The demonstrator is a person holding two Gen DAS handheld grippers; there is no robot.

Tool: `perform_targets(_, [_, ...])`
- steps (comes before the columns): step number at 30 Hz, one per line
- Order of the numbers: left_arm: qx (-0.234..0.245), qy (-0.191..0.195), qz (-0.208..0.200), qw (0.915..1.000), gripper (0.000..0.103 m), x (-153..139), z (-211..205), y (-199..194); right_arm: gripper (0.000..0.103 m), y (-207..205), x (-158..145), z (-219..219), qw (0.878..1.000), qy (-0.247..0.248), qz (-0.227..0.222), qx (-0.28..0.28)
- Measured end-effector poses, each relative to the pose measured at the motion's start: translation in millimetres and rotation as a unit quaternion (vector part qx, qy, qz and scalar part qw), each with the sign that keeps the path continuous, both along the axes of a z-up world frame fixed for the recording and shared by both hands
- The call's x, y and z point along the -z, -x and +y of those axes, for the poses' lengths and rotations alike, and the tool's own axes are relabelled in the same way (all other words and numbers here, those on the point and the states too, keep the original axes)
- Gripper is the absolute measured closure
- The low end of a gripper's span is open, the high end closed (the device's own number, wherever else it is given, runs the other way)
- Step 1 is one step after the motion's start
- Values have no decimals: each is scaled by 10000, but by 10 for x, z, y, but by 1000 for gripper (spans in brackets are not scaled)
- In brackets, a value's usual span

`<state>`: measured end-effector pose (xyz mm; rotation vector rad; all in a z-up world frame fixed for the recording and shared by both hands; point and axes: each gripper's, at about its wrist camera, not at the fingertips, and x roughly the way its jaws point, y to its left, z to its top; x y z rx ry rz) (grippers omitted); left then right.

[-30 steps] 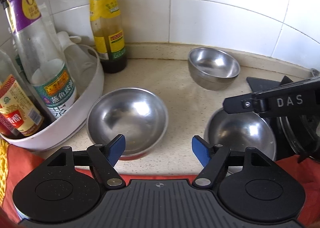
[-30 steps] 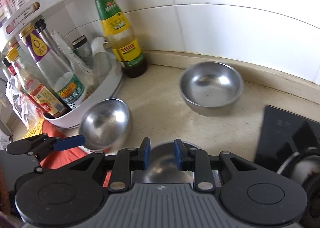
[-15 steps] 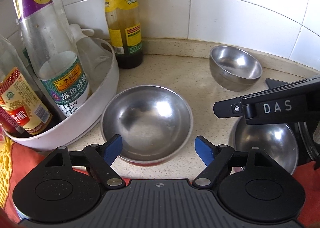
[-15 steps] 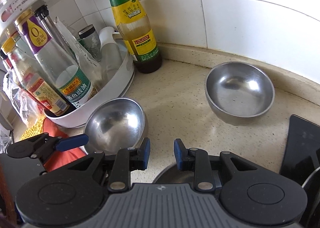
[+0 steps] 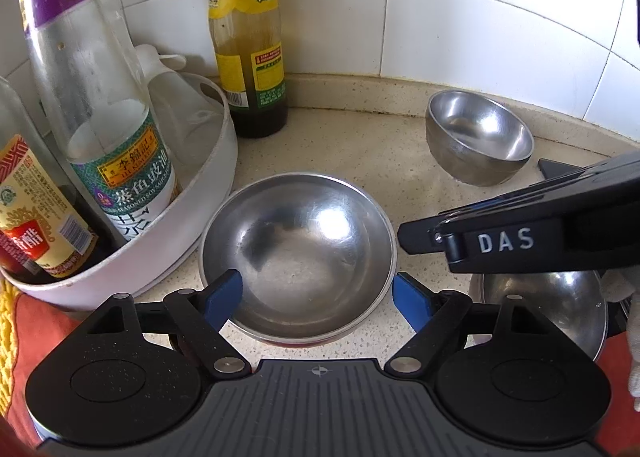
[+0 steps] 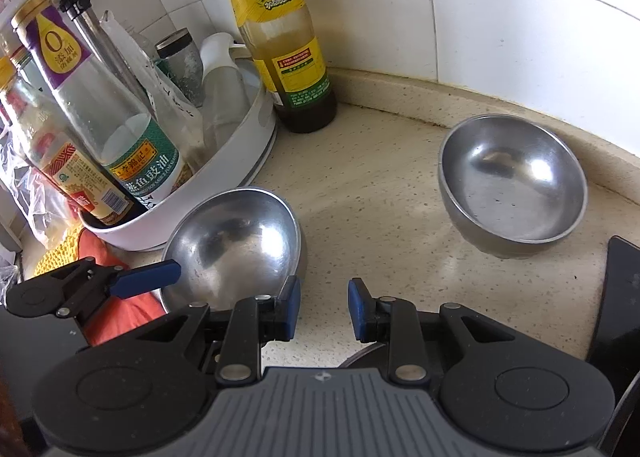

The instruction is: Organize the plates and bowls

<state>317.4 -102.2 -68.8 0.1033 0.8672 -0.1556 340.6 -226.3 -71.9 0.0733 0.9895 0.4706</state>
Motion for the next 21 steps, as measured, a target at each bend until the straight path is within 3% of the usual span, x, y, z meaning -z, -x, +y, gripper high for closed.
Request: perform_targets(21, [-7,11,-131,9999,16,-99,-8,36,75,-4,19,11,10000,12,19,35])
